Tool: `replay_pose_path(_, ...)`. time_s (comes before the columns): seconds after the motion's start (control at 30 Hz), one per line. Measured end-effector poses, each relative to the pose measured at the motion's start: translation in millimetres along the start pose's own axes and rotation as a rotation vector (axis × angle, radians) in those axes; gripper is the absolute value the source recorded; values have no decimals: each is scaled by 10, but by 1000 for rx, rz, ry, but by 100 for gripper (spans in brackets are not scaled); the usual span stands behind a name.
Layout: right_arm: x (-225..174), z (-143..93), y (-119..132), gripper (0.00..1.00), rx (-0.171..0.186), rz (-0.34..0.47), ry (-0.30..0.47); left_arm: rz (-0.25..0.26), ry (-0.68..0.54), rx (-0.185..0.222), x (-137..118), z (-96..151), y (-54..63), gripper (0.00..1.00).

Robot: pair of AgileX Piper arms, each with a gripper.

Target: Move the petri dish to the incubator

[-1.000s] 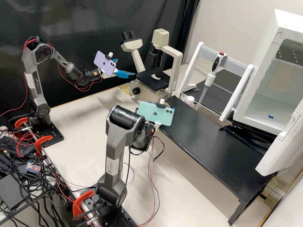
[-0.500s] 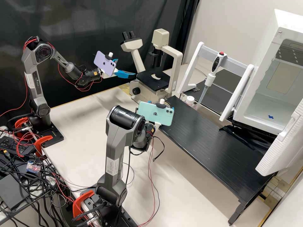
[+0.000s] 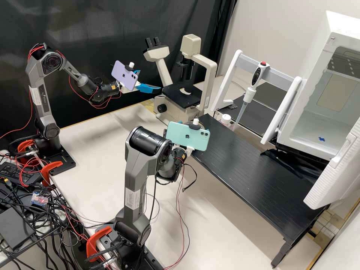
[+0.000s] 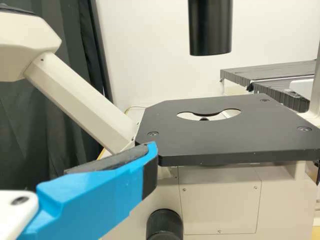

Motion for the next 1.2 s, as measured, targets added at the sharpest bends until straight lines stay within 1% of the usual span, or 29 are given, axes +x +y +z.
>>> replay_pose_path(0.03, -19, 32, 41, 0, 1, 12, -13, 0, 0, 0, 0, 0, 0, 100)
replay_pose_path(0.13, -98, 217, 247, 0, 8, 77, -92, 0, 0, 0, 0, 0, 0, 100)
replay_pose_path(0.17, -114, 257, 292, 0, 13, 93, -108, 0, 0, 0, 0, 0, 0, 100)
replay_pose_path(0.2, -148, 337, 378, 0, 24, 125, -138, 0, 0, 0, 0, 0, 0, 100)
replay_pose_path(0.33, -256, 613, 646, 0, 35, 215, -226, 0, 0, 0, 0, 0, 0, 100)
replay_pose_path(0.4, -291, 761, 796, 0, 32, 265, -270, 0, 0, 0, 0, 0, 0, 100)
replay_pose_path(0.5, -305, 968, 1041, 0, 17, 336, -317, 0, 0, 0, 0, 0, 0, 100)
replay_pose_path(0.53, -317, 1014, 1081, 0, 17, 350, -330, 0, 0, 0, 0, 0, 0, 100)
replay_pose_path(0.6, -336, 1165, 1296, 0, 6, 410, -368, 0, 0, 0, 0, 0, 0, 100)
replay_pose_path(0.63, -330, 1188, 1342, 0, 3, 421, -372, 0, 0, 0, 0, 0, 0, 100)
replay_pose_path(0.73, -345, 1319, 1603, 0, -15, 482, -403, 0, 0, 0, 0, 0, 0, 100)
replay_pose_path(0.8, -328, 1360, 1729, 0, -12, 509, -407, 0, 0, 0, 0, 0, 0, 100)
replay_pose_path(0.87, -282, 1392, 1911, 0, 2, 543, -402, 0, 0, 0, 0, 0, 0, 100)
replay_pose_path(0.97, -189, 1415, 2096, 0, 26, 564, -396, 0, 0, 0, 0, 0, 0, 100)
replay_pose_path(1.03, -96, 1437, 2237, 0, 47, 572, -393, 0, 0, 0, 0, 0, 0, 100)
replay_pose_path(1.1, -16, 1446, 2362, 0, 58, 581, -382, 0, 0, 0, 0, 0, 0, 100)
replay_pose_path(1.2, 147, 1505, 2554, 0, 87, 571, -390, 0, 0, 0, 0, 0, 0, 100)
